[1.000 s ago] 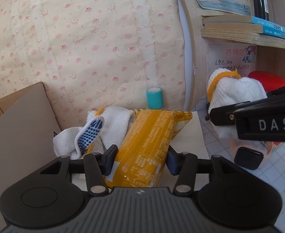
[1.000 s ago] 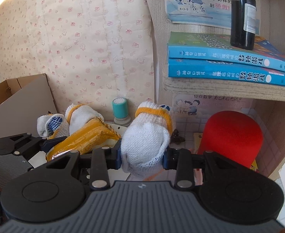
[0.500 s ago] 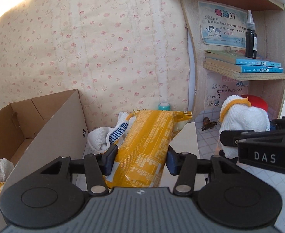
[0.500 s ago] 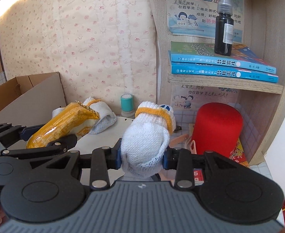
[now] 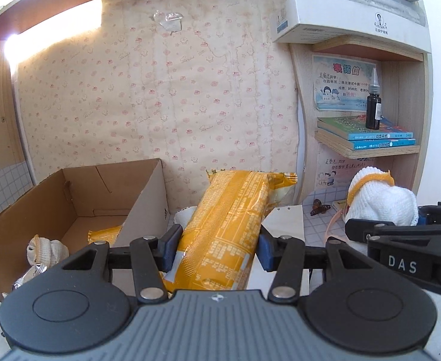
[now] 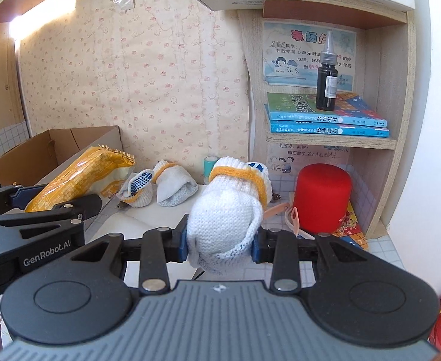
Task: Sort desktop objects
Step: 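Lift the chip bag with left tool while right tool carries the glove toward the box, then carry the chip bag with left tool while right tool carries the glove over the box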
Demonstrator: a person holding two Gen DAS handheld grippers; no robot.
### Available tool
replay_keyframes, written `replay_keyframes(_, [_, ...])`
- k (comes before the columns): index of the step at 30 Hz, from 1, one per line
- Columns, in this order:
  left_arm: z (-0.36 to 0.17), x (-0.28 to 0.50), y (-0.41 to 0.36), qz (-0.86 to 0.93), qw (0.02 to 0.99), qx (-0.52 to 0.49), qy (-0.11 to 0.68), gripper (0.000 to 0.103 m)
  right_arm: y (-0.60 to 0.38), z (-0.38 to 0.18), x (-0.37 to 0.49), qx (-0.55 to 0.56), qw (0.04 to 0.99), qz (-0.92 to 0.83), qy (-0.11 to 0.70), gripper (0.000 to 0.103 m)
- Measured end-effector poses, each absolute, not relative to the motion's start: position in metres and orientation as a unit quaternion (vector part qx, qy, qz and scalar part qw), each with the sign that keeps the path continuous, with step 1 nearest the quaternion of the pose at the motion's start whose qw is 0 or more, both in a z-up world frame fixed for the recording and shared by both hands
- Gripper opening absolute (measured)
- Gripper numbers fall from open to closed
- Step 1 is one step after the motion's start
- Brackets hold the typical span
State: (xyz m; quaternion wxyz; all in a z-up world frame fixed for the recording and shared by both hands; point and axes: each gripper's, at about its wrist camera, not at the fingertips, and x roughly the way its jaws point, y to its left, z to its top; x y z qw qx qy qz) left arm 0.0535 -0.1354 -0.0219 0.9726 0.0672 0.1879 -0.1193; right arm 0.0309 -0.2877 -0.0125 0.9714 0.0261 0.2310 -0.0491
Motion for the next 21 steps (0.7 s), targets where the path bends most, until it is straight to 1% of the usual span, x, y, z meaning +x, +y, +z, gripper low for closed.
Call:
replay_keyframes(10, [0.001, 0.029, -0.102, -0.098, 0.981, 0.051, 0.162, 0.053, -0.255, 0.002, 0.014, 0.013, 0.977, -0.026, 0.211, 0.036])
replay_keyframes(21, [0.009, 0.024, -0.064, -0.065, 0.985, 0.035, 0.153, 0.053, -0.213, 0.007, 0.023, -0.003, 0.978, 0.009, 0.208, 0.036])
